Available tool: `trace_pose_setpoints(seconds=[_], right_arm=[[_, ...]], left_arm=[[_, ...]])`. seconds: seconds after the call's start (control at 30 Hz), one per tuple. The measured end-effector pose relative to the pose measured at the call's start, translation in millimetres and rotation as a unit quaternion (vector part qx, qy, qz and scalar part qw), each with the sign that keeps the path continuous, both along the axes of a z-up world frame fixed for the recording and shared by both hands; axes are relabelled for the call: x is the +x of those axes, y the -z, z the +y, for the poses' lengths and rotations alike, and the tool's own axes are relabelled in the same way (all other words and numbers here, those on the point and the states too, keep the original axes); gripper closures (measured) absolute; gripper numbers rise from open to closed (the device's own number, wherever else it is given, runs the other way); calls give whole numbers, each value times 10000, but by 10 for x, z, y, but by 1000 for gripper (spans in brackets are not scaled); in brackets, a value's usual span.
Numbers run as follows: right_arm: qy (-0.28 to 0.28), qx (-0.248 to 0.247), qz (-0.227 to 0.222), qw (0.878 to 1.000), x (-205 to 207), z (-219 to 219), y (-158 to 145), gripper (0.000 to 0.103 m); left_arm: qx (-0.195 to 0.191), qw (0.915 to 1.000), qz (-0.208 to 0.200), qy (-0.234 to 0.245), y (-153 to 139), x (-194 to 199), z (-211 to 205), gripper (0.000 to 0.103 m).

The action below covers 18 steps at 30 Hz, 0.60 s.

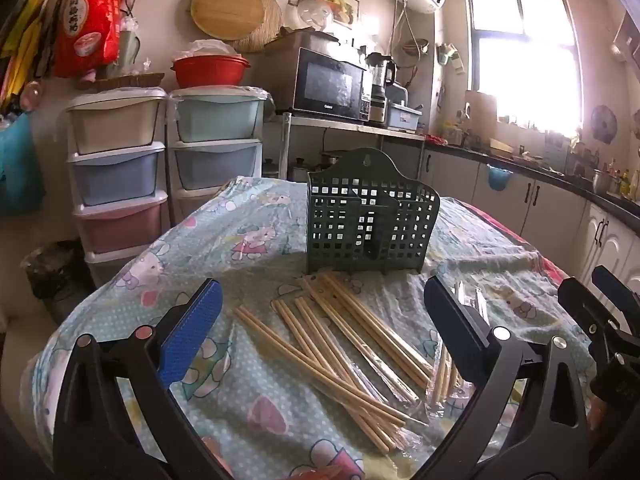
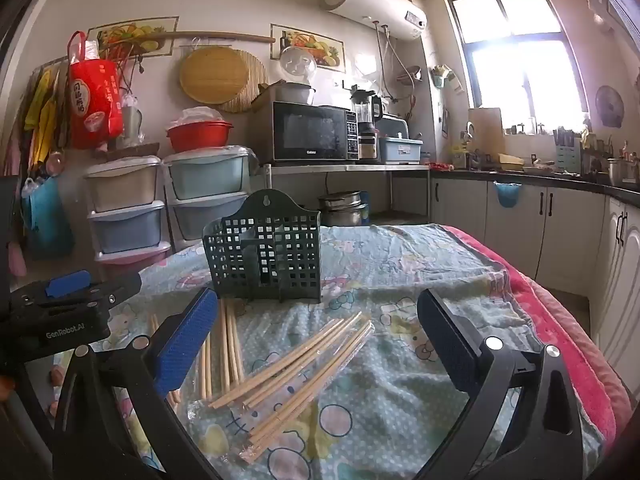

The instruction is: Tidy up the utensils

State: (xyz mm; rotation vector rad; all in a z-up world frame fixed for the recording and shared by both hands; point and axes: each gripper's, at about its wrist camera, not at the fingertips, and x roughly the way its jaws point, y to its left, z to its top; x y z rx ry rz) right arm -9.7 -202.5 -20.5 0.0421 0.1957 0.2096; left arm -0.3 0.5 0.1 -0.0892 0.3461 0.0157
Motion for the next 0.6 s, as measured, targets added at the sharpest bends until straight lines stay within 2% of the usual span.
trace_pose_setpoints(seconds=[0.6], right_arm=[[-6, 20, -36, 10000, -11, 13, -4, 6]], left_arm=[[36, 10000, -1, 14, 5, 3, -7, 10]])
